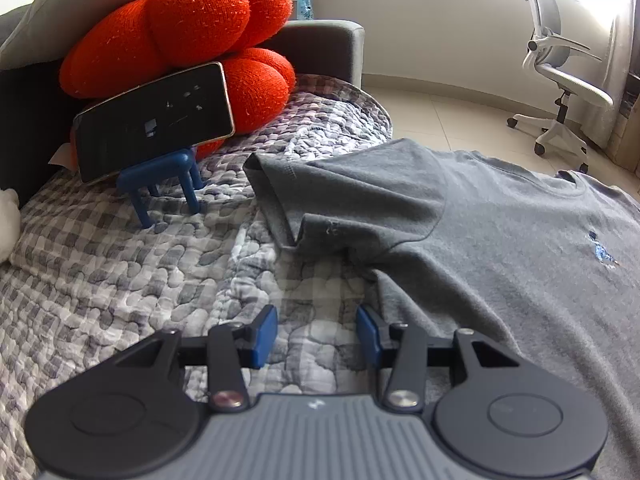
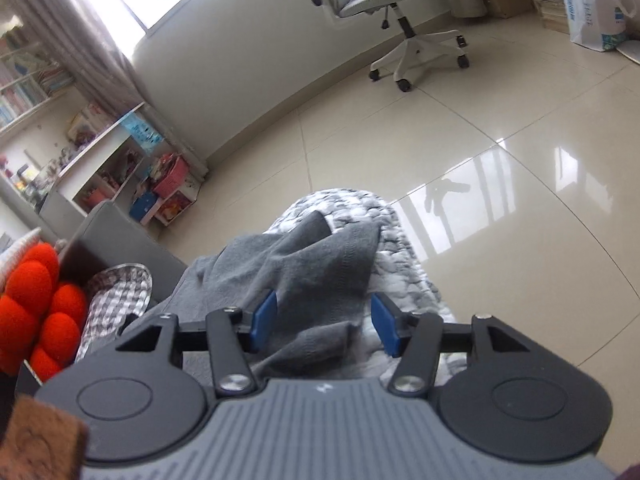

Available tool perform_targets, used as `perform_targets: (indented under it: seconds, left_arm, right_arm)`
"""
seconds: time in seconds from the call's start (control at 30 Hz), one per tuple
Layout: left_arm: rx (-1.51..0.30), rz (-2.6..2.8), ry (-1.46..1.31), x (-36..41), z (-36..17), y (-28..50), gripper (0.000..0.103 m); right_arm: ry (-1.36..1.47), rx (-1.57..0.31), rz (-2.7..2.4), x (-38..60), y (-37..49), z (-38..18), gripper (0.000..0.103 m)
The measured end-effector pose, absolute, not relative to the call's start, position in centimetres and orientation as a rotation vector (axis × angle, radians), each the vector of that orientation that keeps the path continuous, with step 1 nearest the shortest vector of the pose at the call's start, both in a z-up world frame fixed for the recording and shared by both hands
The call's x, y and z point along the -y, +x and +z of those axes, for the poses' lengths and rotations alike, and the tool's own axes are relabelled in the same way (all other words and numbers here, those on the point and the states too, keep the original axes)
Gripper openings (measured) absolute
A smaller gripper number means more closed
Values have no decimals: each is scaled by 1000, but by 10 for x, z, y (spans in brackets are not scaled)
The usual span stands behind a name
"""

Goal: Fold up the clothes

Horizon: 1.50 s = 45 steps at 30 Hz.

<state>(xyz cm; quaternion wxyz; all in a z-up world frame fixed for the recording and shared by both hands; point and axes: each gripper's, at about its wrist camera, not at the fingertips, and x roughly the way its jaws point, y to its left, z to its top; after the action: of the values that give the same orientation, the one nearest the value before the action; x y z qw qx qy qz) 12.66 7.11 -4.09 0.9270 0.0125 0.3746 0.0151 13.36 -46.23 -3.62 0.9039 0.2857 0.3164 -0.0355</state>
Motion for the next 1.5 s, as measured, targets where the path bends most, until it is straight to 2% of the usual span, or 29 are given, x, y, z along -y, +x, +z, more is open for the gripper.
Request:
perform_targets:
  seconds: [0.03,0.07,0.13,0.3,0.5,0.53,0.7,0.77,0.87,1.5]
  left_arm:
    - [-768,31,25,-71,-41,126,45]
    - [-768,30,26,-72,-41,127,45]
    - [-769,28,28,-72,-40,126,45]
    - [-771,22,25,-74,-41,124,45]
    - [-772,21,23,-73,-41,122,45]
    - [-773,21,20,-74,-41,122,45]
    - [-776,19,6,-79,-39,119,45]
    - [-775,15,-2,-80,-37,117,45]
    - [-772,4,-12,-81,-33,111,45]
    - [-767,-42,-66,-105,-4,47,45]
  right_arm:
    - [527,-670,-82,453,136,-35,38]
    - [464,-685,-90,444,139,-34,26]
    - [357,-678,-121,430,141,-28,11]
    - [195,-608,-217,413,137,-5,5]
    - [81,-749,-277,406,156,-40,5]
    - [82,-753,-297,408,156,-42,1]
    - [123,-708,-303,418,142,-32,2]
    - [128,-696,-293,417,139,-23,3]
    - [152,-659,-262,410,132,-6,11]
    - [96,-287,-48,369,44,122,12]
